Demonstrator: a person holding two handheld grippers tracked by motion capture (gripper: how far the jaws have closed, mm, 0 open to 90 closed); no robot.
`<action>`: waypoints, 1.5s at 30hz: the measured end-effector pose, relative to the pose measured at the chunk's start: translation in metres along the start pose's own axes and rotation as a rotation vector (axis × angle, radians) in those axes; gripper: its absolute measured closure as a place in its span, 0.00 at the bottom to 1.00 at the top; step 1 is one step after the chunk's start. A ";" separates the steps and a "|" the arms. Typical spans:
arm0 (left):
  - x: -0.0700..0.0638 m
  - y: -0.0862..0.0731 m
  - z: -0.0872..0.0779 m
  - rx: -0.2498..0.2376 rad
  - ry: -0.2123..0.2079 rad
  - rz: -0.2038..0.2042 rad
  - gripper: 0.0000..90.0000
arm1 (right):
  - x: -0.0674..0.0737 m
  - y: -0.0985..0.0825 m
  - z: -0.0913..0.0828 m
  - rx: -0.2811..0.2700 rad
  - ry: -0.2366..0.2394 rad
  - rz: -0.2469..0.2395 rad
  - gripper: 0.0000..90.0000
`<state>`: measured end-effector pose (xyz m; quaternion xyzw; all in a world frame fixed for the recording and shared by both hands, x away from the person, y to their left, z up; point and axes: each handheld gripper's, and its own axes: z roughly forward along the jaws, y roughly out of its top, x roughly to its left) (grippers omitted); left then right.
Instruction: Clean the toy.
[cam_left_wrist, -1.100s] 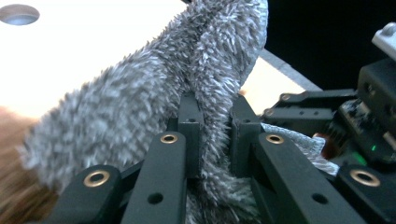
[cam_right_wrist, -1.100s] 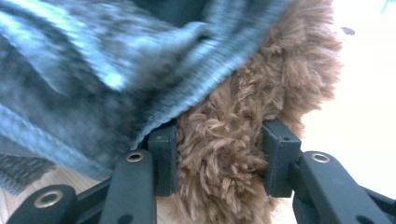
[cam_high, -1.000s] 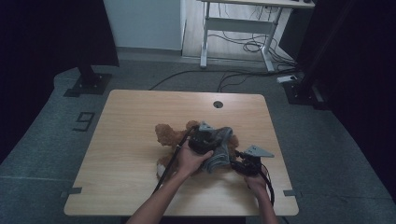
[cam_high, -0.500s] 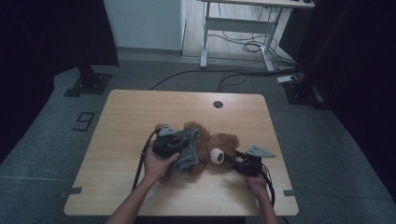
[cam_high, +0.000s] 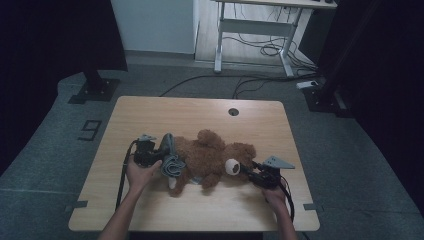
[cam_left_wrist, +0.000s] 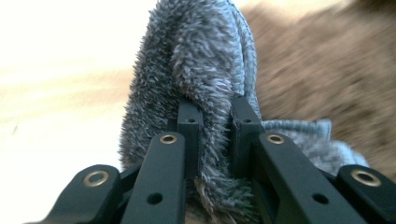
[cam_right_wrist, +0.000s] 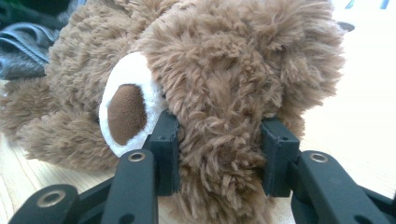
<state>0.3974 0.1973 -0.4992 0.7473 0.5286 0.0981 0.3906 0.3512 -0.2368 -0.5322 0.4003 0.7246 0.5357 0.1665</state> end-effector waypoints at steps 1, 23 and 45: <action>0.003 -0.003 0.000 0.003 -0.008 -0.009 0.86 | 0.000 0.000 0.000 0.001 0.001 0.001 0.63; -0.119 0.033 -0.008 -0.125 -0.271 0.228 0.87 | -0.002 0.000 -0.001 -0.001 0.004 0.001 0.63; -0.022 0.004 -0.011 -0.096 -0.103 0.031 0.87 | -0.002 -0.001 0.000 -0.009 0.008 0.004 0.63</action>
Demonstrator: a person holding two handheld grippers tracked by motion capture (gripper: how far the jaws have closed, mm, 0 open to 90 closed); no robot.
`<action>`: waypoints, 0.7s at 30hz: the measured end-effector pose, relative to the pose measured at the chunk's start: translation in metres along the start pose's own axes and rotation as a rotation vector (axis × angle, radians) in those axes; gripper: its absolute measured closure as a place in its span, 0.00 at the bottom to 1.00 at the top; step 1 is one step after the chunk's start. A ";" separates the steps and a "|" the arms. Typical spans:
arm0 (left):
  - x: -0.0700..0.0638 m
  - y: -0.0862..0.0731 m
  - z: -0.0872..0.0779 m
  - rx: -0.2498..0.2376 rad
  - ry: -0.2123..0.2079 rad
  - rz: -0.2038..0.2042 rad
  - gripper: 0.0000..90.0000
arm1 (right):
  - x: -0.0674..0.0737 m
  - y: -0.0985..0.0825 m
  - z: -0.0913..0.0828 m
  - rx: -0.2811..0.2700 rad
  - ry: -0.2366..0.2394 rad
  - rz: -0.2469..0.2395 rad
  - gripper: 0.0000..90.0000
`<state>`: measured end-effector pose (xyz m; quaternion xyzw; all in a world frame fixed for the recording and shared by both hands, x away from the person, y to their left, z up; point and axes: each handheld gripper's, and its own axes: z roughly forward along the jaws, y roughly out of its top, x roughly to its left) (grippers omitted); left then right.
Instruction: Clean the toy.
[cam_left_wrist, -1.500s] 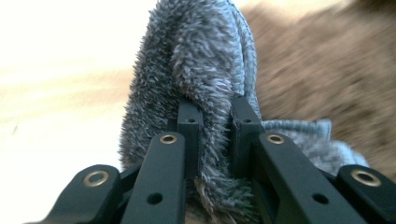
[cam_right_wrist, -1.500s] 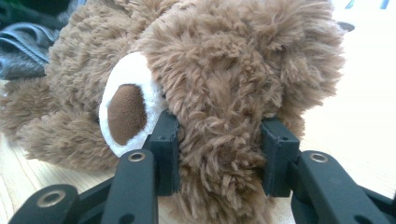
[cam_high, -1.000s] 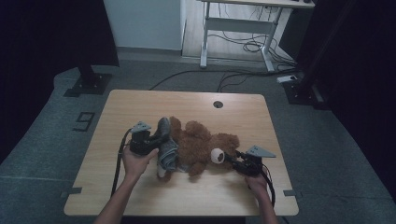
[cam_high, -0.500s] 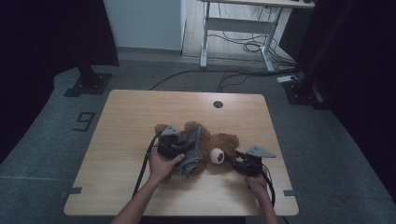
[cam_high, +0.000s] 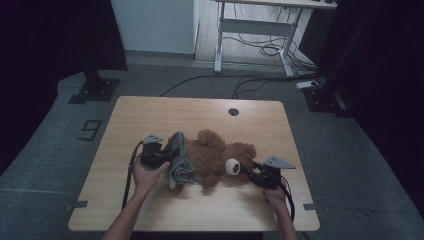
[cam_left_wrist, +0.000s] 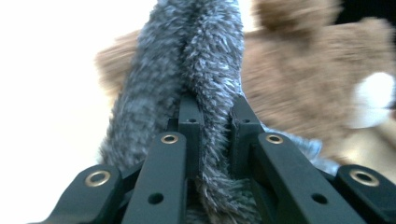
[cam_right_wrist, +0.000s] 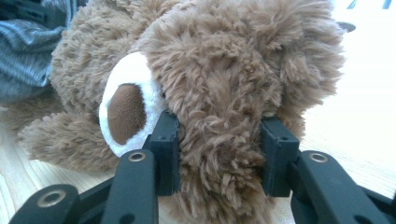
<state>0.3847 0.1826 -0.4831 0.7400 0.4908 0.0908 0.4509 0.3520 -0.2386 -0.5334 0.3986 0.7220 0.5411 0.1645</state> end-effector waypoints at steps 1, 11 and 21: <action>0.007 -0.003 -0.002 0.003 0.009 -0.021 0.87 | 0.000 0.000 0.000 0.000 0.000 0.000 0.63; -0.039 0.019 -0.026 -0.106 -0.109 0.072 0.87 | -0.001 -0.001 0.000 -0.002 0.001 0.010 0.63; -0.133 0.060 0.038 -0.067 -0.205 0.216 0.87 | 0.000 -0.001 -0.001 -0.003 -0.001 0.008 0.63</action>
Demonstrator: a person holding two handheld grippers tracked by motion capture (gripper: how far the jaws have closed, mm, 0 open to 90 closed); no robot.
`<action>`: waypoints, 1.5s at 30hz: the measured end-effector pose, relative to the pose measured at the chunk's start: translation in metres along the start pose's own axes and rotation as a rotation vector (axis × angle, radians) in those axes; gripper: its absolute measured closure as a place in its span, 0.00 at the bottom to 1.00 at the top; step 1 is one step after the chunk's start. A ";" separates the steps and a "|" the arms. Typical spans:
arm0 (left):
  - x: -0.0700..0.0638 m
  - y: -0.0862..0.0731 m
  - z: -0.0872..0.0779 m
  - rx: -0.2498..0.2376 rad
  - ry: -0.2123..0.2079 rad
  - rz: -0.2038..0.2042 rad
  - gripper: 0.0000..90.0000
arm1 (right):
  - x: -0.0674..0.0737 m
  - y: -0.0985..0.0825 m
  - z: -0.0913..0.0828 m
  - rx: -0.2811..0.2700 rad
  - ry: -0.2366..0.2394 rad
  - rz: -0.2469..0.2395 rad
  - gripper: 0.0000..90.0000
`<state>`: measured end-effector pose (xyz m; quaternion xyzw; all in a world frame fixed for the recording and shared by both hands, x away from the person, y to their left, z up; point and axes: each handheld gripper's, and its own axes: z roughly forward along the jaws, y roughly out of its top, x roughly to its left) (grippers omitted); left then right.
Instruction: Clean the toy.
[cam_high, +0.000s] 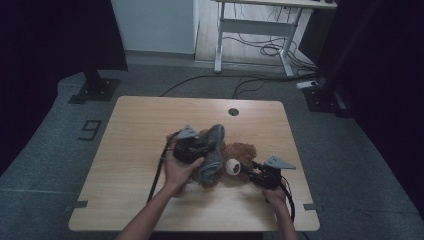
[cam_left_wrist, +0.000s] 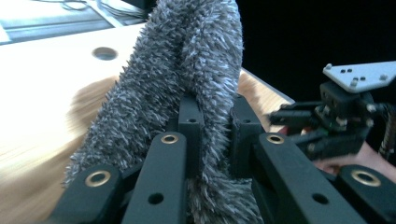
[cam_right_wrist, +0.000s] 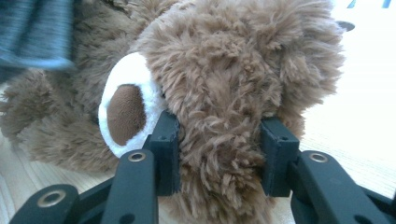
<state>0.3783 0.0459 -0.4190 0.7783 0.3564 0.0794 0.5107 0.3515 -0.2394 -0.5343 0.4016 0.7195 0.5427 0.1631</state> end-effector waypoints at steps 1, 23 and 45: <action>-0.005 0.003 0.012 0.012 -0.011 -0.004 0.87 | 0.000 0.000 0.000 0.002 0.001 0.001 0.63; 0.003 -0.011 0.046 0.152 0.071 0.029 0.88 | -0.001 -0.001 0.000 -0.006 0.005 0.001 0.63; 0.071 -0.078 -0.064 0.036 0.161 -0.079 0.87 | -0.001 -0.001 0.000 -0.009 0.008 0.003 0.63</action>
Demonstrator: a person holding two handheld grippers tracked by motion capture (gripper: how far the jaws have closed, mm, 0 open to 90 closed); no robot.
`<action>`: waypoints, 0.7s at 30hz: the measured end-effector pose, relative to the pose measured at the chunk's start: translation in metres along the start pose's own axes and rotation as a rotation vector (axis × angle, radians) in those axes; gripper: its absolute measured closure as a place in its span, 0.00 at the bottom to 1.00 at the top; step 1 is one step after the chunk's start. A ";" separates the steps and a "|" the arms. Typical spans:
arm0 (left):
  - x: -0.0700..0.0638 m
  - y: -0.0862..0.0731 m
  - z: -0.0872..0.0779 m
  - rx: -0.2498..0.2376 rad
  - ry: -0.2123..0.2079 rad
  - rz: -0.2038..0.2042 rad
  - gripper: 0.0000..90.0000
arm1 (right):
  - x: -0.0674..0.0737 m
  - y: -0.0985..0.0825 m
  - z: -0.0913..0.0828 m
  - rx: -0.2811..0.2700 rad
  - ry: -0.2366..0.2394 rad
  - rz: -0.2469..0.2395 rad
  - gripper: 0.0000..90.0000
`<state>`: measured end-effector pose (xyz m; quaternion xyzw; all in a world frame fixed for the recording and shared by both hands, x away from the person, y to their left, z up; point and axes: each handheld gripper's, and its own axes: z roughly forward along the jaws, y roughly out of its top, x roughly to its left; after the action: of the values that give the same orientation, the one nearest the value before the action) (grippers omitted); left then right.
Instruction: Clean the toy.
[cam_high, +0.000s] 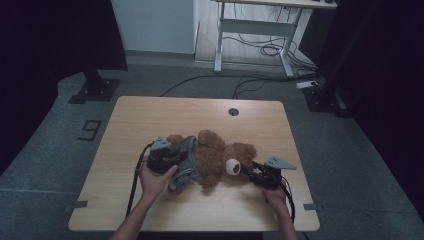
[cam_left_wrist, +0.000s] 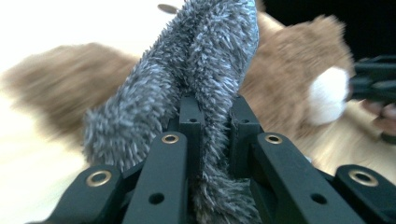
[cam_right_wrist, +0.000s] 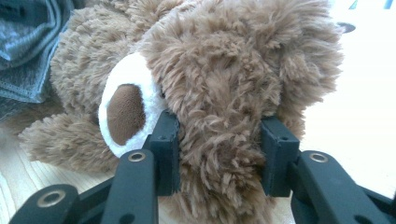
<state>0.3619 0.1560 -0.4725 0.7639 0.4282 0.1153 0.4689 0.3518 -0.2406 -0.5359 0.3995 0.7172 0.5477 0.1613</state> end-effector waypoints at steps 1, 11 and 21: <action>0.007 -0.006 -0.002 0.009 0.000 -0.008 0.87 | 0.000 0.000 0.000 0.000 0.000 0.001 0.63; 0.048 -0.022 0.005 0.107 0.055 -0.124 0.87 | 0.000 0.000 0.000 -0.003 0.001 0.007 0.63; 0.033 -0.015 0.004 0.031 -0.039 -0.128 0.87 | -0.003 -0.001 0.000 -0.005 0.007 0.016 0.63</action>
<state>0.3766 0.1818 -0.4946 0.7440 0.4688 0.0635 0.4719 0.3535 -0.2423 -0.5373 0.4029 0.7133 0.5520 0.1556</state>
